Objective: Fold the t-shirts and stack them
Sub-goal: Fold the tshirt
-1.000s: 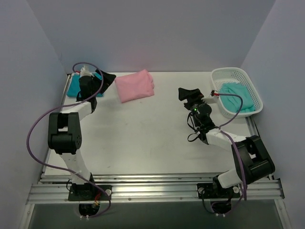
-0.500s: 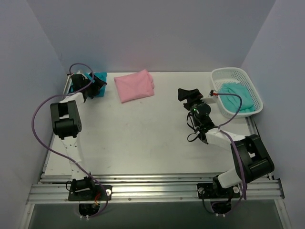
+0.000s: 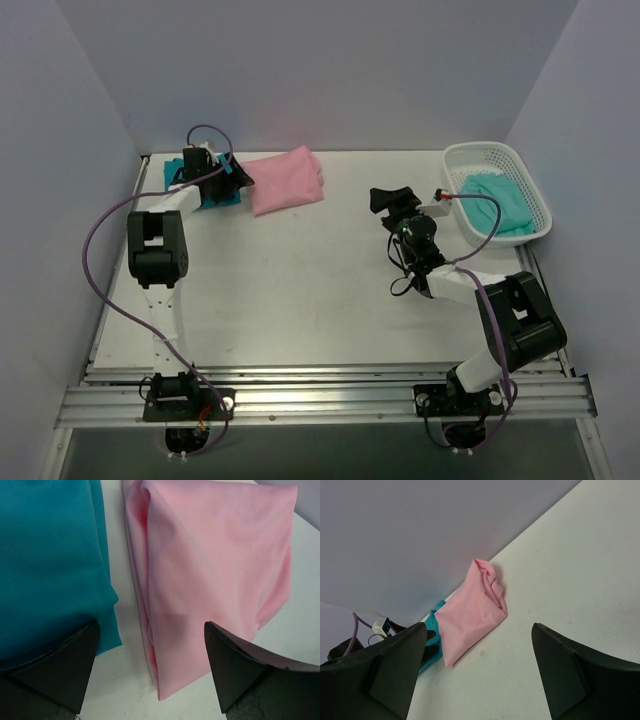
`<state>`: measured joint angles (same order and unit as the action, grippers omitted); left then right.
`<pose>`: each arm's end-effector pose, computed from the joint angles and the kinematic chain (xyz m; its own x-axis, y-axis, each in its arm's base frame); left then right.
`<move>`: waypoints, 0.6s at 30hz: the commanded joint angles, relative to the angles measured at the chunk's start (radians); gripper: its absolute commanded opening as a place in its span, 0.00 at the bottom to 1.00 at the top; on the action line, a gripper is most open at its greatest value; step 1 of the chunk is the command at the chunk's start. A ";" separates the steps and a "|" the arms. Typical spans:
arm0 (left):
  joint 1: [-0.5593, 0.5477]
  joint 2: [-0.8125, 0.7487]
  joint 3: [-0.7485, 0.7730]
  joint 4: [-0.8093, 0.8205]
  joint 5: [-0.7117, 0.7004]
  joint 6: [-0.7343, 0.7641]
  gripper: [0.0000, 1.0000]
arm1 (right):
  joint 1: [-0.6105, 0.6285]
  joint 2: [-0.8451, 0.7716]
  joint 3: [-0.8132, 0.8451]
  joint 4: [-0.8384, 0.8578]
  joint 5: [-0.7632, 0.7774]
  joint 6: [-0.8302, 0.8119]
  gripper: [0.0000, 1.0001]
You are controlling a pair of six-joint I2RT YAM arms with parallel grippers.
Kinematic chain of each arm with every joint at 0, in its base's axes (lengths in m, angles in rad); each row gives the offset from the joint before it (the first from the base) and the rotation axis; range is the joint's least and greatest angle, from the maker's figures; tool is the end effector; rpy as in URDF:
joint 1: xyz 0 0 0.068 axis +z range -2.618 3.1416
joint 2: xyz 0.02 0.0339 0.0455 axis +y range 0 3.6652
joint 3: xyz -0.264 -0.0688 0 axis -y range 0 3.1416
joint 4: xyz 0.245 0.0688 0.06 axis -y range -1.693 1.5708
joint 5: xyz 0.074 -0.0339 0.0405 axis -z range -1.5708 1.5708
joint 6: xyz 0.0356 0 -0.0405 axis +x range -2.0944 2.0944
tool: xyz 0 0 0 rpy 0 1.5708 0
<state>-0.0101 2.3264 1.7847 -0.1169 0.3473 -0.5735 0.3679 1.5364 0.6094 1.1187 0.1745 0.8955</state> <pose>0.5267 -0.0174 0.1650 -0.6653 -0.5035 -0.5513 -0.0980 0.7909 -0.6041 0.2943 0.1068 0.2382 -0.0412 0.8079 -0.5879 -0.2608 0.5593 0.7869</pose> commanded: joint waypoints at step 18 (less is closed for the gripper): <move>0.090 -0.010 0.110 -0.233 -0.286 0.077 0.94 | 0.003 -0.061 0.047 -0.005 -0.003 -0.029 0.82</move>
<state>0.0483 2.2959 1.8206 -0.3096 0.1253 -0.4931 0.3679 1.5288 0.6098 1.1057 0.1680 0.8879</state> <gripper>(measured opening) 0.941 0.817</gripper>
